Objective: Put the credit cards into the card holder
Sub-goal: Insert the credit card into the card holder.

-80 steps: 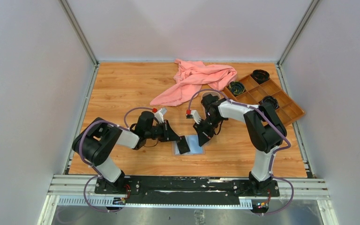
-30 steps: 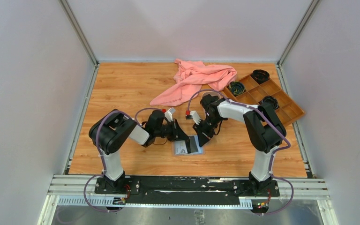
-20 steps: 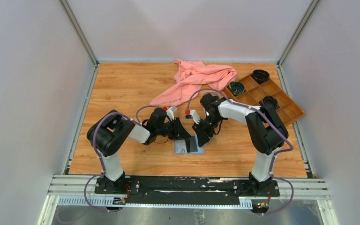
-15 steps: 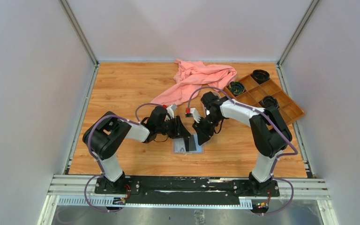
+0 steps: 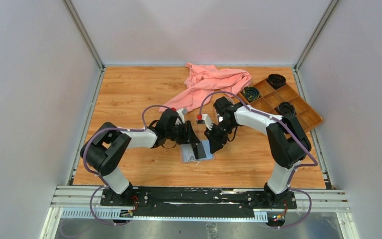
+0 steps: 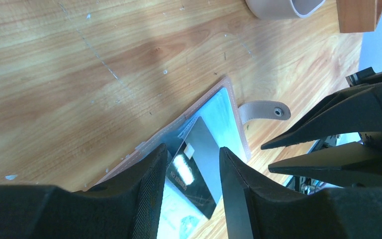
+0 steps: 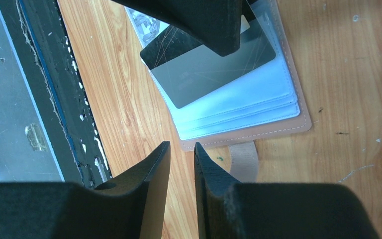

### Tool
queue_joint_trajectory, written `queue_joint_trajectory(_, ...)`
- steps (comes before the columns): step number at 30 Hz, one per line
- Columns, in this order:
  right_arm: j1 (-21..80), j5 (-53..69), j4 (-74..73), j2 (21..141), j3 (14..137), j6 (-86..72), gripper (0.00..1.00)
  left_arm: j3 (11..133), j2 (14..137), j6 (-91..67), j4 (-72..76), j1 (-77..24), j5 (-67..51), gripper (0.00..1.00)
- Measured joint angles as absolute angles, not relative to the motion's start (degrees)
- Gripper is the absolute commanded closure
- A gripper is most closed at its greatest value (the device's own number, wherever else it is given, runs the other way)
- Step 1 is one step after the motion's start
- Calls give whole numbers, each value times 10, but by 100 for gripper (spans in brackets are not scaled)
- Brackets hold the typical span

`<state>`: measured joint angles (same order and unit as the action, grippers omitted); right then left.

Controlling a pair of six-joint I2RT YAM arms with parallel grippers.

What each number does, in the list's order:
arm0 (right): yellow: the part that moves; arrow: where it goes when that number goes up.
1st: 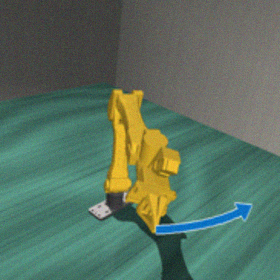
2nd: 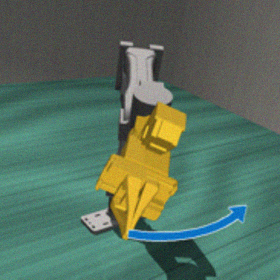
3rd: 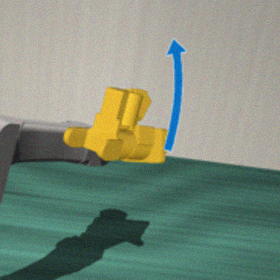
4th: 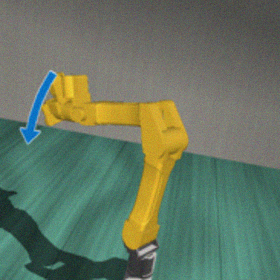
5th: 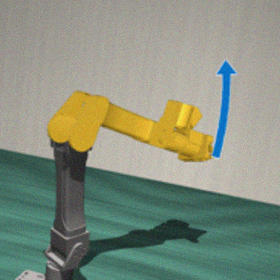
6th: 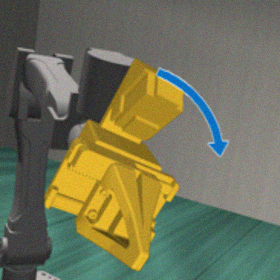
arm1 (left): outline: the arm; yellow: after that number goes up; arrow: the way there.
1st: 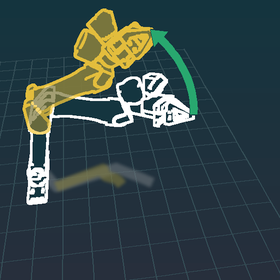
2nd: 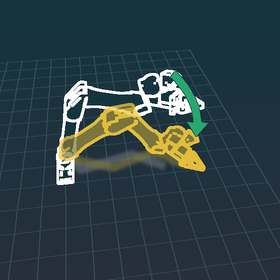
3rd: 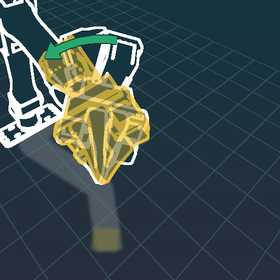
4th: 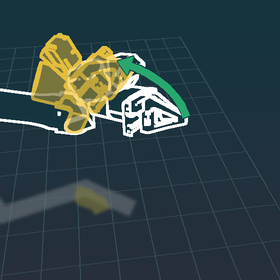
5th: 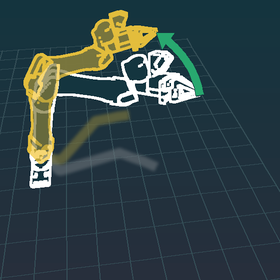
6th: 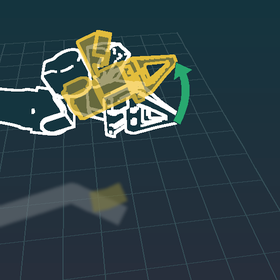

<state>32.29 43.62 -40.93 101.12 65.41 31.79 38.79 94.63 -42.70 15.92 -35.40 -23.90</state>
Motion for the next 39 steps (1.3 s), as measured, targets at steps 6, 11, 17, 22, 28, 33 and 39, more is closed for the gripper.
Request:
queue_joint_trajectory(6, 323, 446, -409, 1011, 654, 322, 72, 406, 923, -404, 107, -354, -214, 52)
queue_joint_trajectory(11, 323, 450, -409, 1010, 654, 325, 72, 413, 891, -387, 73, -354, -188, 54)
queue_joint_trajectory(17, 323, 451, -409, 1006, 654, 326, 73, 394, 809, -383, 59, -355, -159, 75)
queue_joint_trajectory(22, 323, 451, -409, 1003, 654, 326, 73, 347, 750, -397, 55, -374, -139, 81)
queue_joint_trajectory(28, 323, 450, -409, 1003, 654, 326, 73, 313, 708, -412, 46, -409, -111, 76)
queue_joint_trajectory(33, 323, 450, -409, 1003, 654, 326, 73, 294, 697, -430, 64, -428, -95, 71)
queue_joint_trajectory(39, 323, 450, -409, 1003, 654, 326, 73, 273, 707, -451, 86, -448, -79, 67)
